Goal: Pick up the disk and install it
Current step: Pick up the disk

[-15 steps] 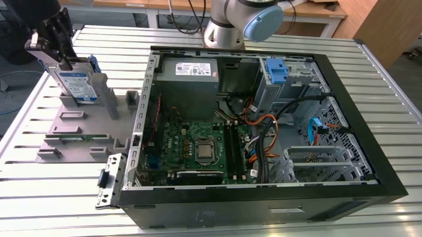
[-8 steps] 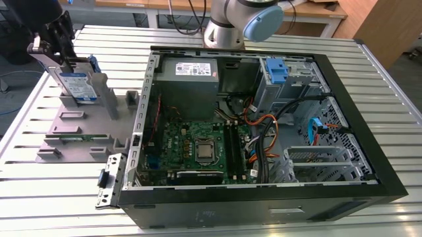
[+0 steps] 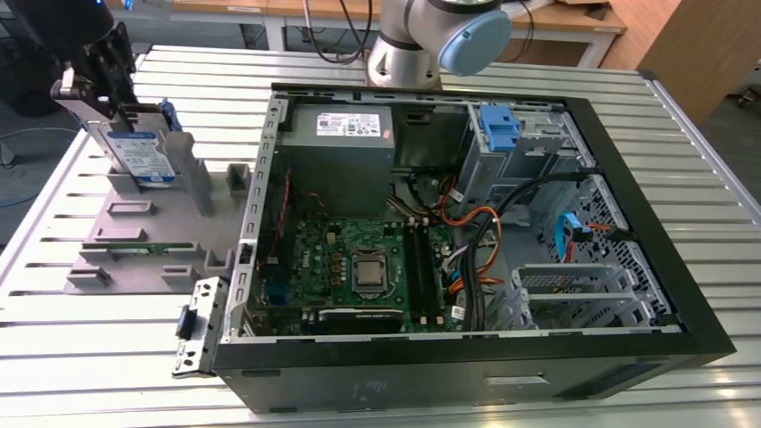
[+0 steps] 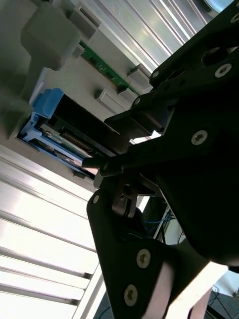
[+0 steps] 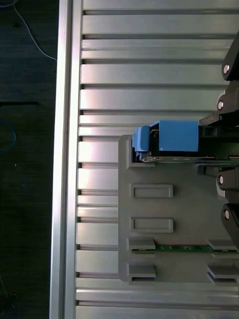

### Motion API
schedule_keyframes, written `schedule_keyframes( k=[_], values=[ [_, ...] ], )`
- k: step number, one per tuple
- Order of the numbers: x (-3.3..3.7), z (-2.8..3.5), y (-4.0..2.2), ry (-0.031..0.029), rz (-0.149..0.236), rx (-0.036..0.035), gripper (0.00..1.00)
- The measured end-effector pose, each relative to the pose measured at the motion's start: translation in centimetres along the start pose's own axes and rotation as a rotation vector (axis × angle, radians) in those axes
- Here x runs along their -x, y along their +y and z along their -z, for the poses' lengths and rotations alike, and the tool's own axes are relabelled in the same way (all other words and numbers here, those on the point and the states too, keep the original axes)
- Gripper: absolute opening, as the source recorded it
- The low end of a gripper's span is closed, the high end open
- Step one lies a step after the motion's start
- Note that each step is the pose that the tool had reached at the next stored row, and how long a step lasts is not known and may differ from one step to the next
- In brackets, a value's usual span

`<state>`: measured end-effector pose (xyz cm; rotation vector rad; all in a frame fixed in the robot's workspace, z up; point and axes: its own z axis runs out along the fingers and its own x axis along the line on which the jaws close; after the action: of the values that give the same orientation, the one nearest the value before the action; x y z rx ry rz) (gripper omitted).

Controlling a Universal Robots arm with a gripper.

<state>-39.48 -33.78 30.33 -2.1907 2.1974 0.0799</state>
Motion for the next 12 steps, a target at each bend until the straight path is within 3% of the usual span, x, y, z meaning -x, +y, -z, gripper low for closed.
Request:
schedule_keyframes(
  k=[4, 12],
  values=[
    [0.0, -0.01, 0.0, 0.0, 0.0, 0.0, 0.35],
    [-0.01, -0.08, 0.0, 0.0, 0.0, 0.0001, 0.35]
  ],
)
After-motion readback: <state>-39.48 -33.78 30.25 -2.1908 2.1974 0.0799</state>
